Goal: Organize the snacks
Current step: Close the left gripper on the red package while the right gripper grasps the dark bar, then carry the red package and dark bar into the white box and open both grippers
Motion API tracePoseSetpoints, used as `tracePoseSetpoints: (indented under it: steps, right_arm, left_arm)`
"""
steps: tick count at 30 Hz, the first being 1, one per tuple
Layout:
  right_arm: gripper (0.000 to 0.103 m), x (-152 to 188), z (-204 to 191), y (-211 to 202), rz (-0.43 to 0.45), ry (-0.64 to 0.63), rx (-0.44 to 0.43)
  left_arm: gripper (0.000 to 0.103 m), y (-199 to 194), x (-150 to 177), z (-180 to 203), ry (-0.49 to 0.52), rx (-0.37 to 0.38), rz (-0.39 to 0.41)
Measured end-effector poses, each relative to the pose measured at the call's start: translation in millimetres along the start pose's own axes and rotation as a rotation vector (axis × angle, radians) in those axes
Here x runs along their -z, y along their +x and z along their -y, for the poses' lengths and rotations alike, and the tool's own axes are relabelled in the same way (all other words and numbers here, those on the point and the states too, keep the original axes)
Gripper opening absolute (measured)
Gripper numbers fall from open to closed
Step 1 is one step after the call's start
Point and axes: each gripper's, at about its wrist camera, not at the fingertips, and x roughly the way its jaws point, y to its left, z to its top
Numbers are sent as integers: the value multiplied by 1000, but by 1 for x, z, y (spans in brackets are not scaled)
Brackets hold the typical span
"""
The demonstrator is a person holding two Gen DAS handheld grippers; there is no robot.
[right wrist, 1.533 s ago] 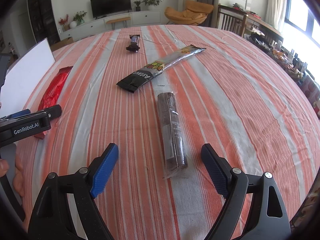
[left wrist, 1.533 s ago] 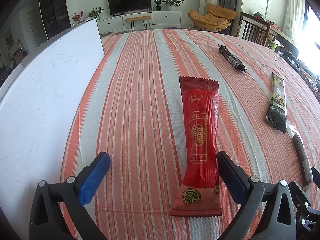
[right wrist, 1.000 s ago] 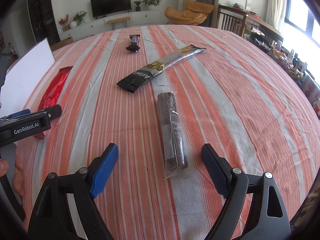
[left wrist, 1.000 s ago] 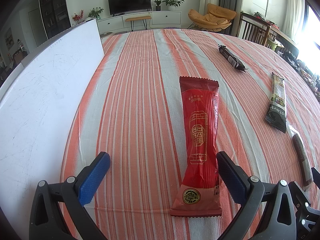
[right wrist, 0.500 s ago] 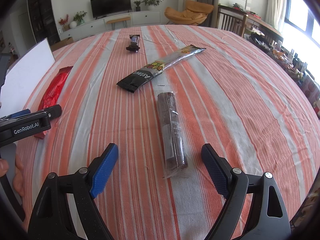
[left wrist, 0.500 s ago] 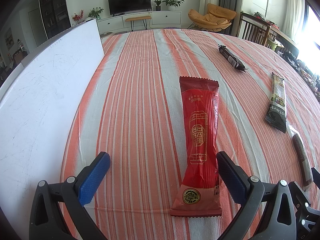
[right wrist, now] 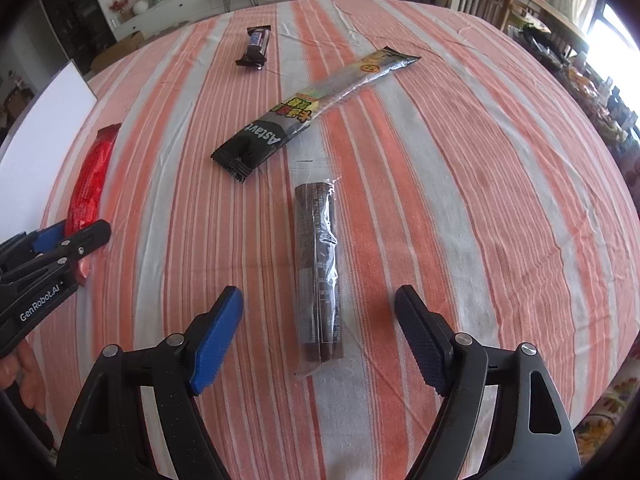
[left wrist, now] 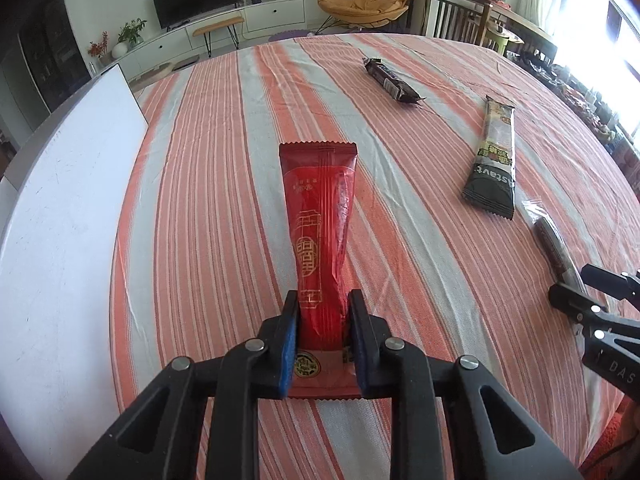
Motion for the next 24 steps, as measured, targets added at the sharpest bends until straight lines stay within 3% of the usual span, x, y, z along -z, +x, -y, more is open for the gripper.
tracePoseSetpoints:
  steps: [1, 6, 11, 15, 21, 24]
  right_arm:
    - [18, 2, 3, -2, -5, 19, -11]
    - [17, 21, 25, -20, 7, 149, -102]
    - [17, 42, 40, -58, 63, 274, -279]
    - [17, 43, 34, -96, 121, 298, -376]
    - [17, 35, -6, -149, 185, 229, -524]
    - [17, 27, -38, -174, 211, 163, -592]
  left_arm:
    - [22, -1, 2, -1, -11, 20, -4]
    - [22, -34, 20, -8, -85, 161, 41]
    - [22, -99, 44, -12, -116, 293, 122]
    - [22, -158, 62, -19, -126, 386, 194]
    - [22, -248, 78, -61, -176, 460, 340]
    - [22, -285, 85, -107, -237, 427, 414]
